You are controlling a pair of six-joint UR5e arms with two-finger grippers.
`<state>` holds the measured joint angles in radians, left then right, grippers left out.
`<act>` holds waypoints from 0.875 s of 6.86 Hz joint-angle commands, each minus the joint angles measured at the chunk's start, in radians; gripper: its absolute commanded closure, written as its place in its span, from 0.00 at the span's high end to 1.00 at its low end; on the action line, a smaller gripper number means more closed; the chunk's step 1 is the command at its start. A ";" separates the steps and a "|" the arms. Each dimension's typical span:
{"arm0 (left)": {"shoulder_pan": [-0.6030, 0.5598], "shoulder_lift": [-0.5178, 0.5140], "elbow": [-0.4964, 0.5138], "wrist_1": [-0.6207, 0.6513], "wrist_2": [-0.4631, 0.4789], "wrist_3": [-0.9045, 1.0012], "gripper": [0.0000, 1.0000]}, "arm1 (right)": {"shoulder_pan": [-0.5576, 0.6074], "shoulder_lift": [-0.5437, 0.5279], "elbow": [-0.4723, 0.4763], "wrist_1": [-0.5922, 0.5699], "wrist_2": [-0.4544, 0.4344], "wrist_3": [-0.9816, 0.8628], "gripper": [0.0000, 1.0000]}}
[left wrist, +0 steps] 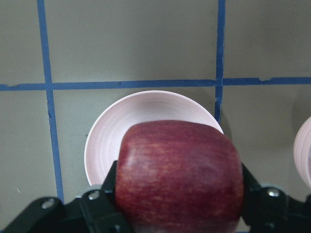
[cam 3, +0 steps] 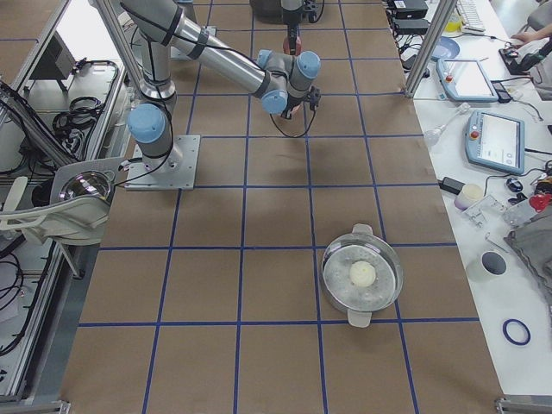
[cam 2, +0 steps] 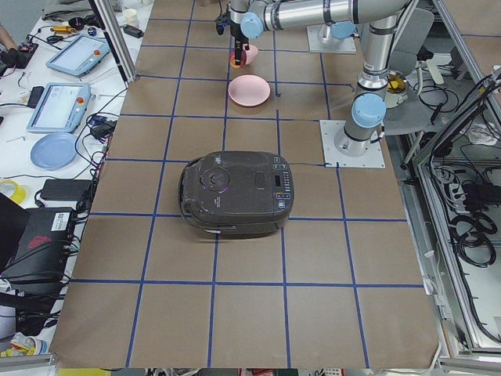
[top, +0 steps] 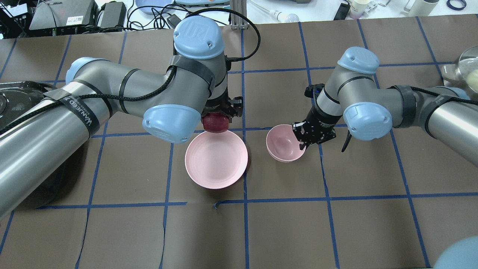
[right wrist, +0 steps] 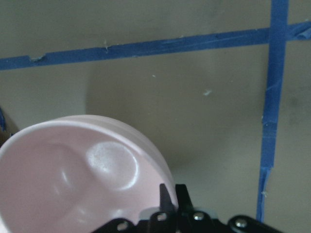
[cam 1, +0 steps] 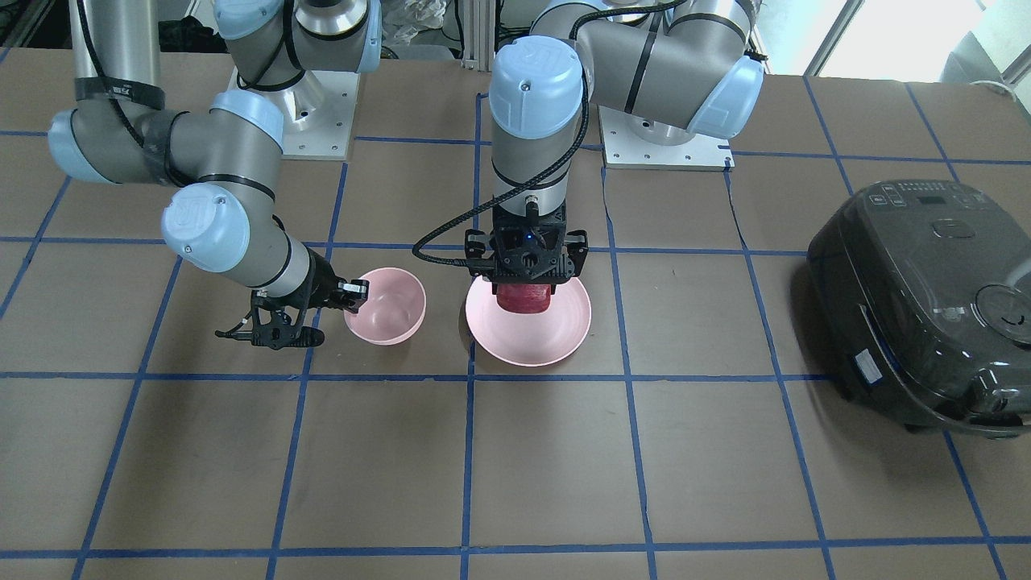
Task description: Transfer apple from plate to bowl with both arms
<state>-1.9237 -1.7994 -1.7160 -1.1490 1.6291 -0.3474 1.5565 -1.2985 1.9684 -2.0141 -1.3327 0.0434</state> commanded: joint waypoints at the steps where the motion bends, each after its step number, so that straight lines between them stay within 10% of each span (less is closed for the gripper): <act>1: 0.000 -0.002 -0.001 0.000 -0.005 -0.033 0.00 | -0.001 -0.008 -0.006 -0.003 -0.013 0.001 0.96; 6: -0.085 -0.058 0.015 0.031 -0.017 -0.341 0.00 | -0.029 -0.108 -0.221 0.214 -0.265 -0.016 1.00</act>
<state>-1.9590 -1.8355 -1.7078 -1.1351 1.6140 -0.5824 1.5329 -1.3689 1.8059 -1.8713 -1.5176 0.0297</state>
